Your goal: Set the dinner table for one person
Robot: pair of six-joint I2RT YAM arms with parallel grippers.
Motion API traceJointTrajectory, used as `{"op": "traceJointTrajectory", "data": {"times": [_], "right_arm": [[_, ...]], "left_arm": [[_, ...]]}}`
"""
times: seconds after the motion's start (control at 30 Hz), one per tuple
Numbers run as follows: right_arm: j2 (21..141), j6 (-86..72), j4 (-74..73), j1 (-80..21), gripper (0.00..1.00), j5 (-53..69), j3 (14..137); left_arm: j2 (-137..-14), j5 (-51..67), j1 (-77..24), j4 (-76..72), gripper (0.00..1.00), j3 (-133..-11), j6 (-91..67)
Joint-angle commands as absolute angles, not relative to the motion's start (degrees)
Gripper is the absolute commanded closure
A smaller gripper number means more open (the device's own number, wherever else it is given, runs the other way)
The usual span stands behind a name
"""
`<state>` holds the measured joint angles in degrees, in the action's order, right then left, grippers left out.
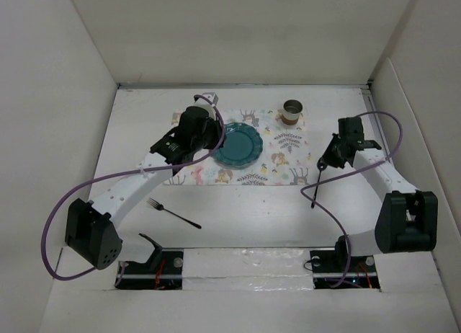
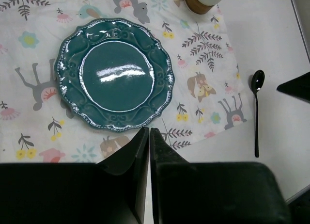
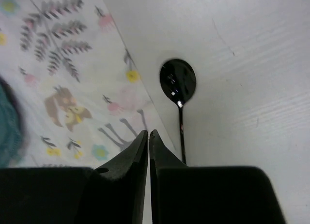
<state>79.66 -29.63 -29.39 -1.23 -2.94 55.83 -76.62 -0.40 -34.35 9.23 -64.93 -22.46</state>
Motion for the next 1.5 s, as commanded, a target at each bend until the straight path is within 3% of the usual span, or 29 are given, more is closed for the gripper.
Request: {"op": "traceJointTrajectory", "data": {"times": [0.0,0.1,0.23,0.6,0.67,0.73,0.77,0.83,1.03,1.2,1.47], "right_arm": [[79.01,-32.16,-30.32,-1.05,0.81,-1.85,52.13],[79.89,-31.56,-29.54,-1.05,0.64,-0.79,50.19],[84.37,-29.10,-29.01,-1.05,0.60,1.30,50.80],[92.72,-27.60,-29.88,-1.58,0.72,-2.28,52.21],[93.51,-27.33,-30.41,-1.06,0.82,-2.63,53.43],[94.12,-27.25,-31.37,-0.53,0.86,-2.90,53.87],[94.22,-27.16,-32.16,-0.53,0.97,-3.51,54.66],[93.78,-26.98,-32.52,-0.53,1.00,-4.73,54.93],[87.55,-24.61,-35.68,-1.22,1.00,-10.27,60.54],[83.41,-21.98,-38.41,-8.25,1.00,-6.34,68.54],[92.80,-18.90,-34.37,-18.54,1.00,4.39,77.42]], "left_arm": [[-72.78,2.19,-34.10,6.33,0.96,-63.29,-21.62],[-71.02,2.81,-34.10,5.71,0.88,-61.44,-21.80],[-68.91,2.29,-34.10,5.62,0.84,-58.98,-21.80],[-65.13,1.76,-34.10,4.84,0.82,-55.64,-22.76],[-65.13,1.84,-34.10,4.49,0.83,-55.02,-23.11],[-65.13,1.93,-34.10,4.40,0.82,-54.93,-23.29],[-65.04,1.76,-34.10,4.31,0.82,-54.67,-23.47],[-65.04,1.67,-34.10,4.13,0.82,-54.49,-23.47],[-65.39,1.06,-34.10,4.48,0.82,-55.02,-23.55],[-67.84,0.61,-34.10,5.36,0.79,-56.86,-24.86],[-67.50,-10.18,-31.64,10.28,0.89,-59.42,-34.18]]}}
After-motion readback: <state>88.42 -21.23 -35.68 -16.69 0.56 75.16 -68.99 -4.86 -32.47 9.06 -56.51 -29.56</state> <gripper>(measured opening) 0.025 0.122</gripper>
